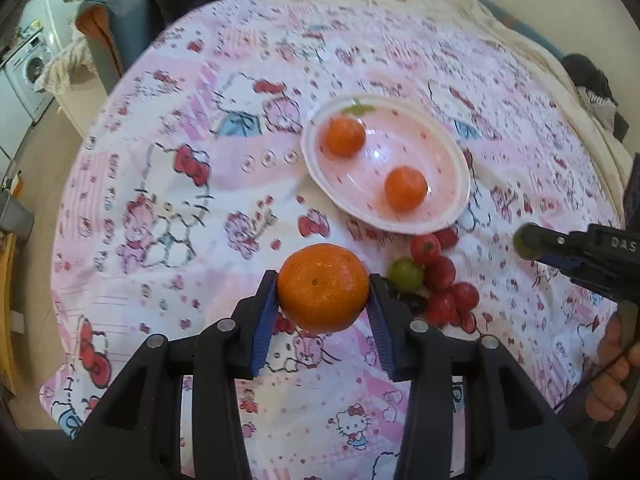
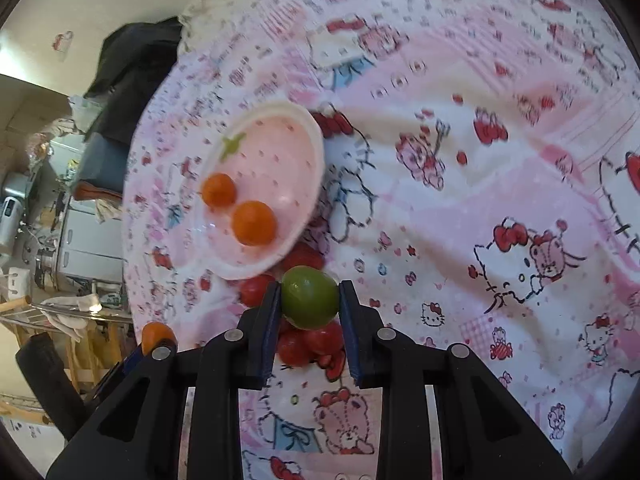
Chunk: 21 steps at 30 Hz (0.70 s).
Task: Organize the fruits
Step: 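Grasp another mandarin with the left tool while the right tool grasps a green lime, then carry both fruits over the plate while the left tool releases its mandarin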
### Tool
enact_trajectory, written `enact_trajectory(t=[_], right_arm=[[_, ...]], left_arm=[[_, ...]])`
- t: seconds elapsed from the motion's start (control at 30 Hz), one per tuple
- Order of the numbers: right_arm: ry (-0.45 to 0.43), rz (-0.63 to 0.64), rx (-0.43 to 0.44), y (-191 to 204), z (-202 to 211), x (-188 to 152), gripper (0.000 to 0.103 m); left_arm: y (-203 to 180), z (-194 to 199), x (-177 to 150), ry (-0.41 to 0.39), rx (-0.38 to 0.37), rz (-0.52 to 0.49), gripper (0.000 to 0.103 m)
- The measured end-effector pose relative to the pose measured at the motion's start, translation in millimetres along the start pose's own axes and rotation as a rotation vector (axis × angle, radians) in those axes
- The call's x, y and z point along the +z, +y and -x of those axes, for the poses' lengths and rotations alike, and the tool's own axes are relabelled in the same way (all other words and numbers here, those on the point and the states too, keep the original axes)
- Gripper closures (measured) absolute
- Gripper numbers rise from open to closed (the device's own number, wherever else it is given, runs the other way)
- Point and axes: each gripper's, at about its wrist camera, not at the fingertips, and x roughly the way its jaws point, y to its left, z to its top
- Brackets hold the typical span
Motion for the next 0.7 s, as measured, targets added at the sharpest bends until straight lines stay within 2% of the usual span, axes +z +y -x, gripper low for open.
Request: enact_trajectory(t=[0.23, 0.37, 0.7], right_arm=[[-0.054, 0.026, 0.035, 13.5, 25.4, -4.2, 0.073], [-0.069, 0.053, 0.045, 22.2, 33.3, -6.6, 0.073], [-0.175, 0.157, 0.077, 53.2, 64.2, 17.7, 0.073]], left_arm=[[14.4, 24.4, 6.3, -0.072, 0.026, 0.028, 0.064], [18.3, 29.8, 11.6, -0.079, 0.033, 0.023, 0.064], [13.5, 52.4, 59.8, -0.146, 0.035, -0.014, 0.064]])
